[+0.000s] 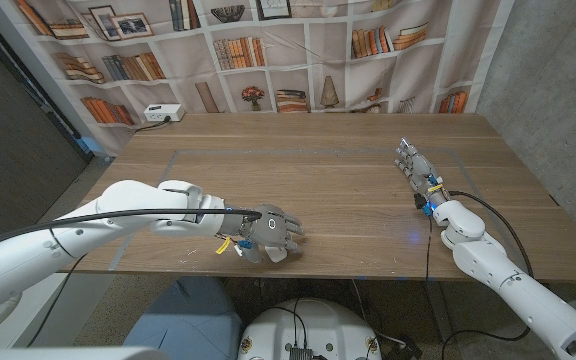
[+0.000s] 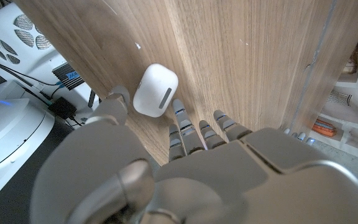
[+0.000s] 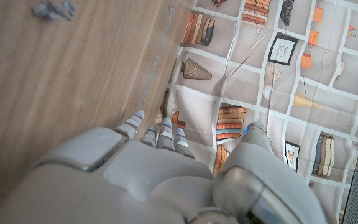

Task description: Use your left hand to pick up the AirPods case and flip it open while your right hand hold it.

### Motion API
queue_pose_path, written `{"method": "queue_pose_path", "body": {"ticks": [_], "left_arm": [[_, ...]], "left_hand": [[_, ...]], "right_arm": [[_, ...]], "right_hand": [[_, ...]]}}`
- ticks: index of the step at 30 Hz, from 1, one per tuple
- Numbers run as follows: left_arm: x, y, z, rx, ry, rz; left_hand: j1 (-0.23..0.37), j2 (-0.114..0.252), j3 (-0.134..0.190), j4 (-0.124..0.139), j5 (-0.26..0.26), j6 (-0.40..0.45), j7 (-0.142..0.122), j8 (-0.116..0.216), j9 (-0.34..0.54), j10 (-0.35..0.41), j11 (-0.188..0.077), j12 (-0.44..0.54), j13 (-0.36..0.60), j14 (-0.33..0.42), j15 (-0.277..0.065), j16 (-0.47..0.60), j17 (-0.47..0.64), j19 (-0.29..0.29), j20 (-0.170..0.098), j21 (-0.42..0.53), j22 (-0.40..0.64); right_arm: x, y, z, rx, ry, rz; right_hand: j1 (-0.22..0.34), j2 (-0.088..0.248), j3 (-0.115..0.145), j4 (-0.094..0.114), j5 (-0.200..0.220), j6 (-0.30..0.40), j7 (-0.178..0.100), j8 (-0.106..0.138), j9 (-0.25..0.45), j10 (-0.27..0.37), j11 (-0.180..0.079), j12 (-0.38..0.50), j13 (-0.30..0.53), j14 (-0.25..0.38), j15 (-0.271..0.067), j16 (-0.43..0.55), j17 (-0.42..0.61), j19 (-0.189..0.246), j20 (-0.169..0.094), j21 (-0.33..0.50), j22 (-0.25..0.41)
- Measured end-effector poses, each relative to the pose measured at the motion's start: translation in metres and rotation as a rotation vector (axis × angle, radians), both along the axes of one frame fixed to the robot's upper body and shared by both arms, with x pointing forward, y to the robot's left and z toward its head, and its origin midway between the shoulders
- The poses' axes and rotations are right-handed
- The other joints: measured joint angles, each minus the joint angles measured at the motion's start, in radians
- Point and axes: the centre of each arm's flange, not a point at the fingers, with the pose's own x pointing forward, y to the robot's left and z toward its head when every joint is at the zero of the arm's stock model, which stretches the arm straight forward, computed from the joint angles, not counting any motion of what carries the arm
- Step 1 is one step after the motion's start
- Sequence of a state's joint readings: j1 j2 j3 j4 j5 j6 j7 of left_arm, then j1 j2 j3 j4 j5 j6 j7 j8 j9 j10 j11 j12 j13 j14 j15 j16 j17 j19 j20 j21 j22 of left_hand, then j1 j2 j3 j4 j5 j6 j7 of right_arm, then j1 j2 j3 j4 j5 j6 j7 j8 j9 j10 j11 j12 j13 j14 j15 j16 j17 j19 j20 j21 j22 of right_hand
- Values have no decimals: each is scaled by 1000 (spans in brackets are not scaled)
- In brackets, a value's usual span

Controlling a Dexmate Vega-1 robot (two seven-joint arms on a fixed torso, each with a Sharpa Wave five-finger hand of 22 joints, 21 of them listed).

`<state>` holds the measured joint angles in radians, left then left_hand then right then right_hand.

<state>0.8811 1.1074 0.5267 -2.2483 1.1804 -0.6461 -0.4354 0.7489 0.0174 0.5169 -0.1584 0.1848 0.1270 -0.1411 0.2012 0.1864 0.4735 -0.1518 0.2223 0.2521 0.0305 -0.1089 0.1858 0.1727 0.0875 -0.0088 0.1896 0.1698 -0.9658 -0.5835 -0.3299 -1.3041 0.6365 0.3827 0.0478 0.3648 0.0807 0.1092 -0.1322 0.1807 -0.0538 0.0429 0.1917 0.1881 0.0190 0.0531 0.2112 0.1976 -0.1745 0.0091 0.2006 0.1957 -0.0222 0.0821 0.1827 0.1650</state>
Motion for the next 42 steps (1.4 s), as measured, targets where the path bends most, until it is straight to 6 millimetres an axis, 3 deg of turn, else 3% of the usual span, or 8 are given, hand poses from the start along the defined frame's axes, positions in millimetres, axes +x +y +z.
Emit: {"method": "queue_pose_path", "body": {"ticks": [18, 42], "left_arm": [[0, 0, -8, -7, -11, -17], [5, -3, -13, -24, -7, -28]], "left_hand": [[58, 2, 16, -24, 0, 5, -5, 0, 0, 18, -18, 2, 1, 9, -2, 8, 0, 13, 13, 0, 0], [148, 26, 34, -22, -1, 25, -14, 7, 0, 66, -37, 20, 7, 52, -13, 15, 0, 27, 34, 0, 0]], "right_arm": [[-2, 1, 1, 0, -5, -1], [-5, 3, 8, -37, -16, -13]], "right_hand": [[0, 0, 0, 0, 0, 6, -6, 0, 0, 0, 0, 0, 0, 0, 0, 0, 0, 0, 0, 0, 0], [0, 0, 0, 0, 0, 6, -6, 0, 0, 0, 0, -4, 0, 0, 0, 0, 0, -2, 2, 0, 0]]}}
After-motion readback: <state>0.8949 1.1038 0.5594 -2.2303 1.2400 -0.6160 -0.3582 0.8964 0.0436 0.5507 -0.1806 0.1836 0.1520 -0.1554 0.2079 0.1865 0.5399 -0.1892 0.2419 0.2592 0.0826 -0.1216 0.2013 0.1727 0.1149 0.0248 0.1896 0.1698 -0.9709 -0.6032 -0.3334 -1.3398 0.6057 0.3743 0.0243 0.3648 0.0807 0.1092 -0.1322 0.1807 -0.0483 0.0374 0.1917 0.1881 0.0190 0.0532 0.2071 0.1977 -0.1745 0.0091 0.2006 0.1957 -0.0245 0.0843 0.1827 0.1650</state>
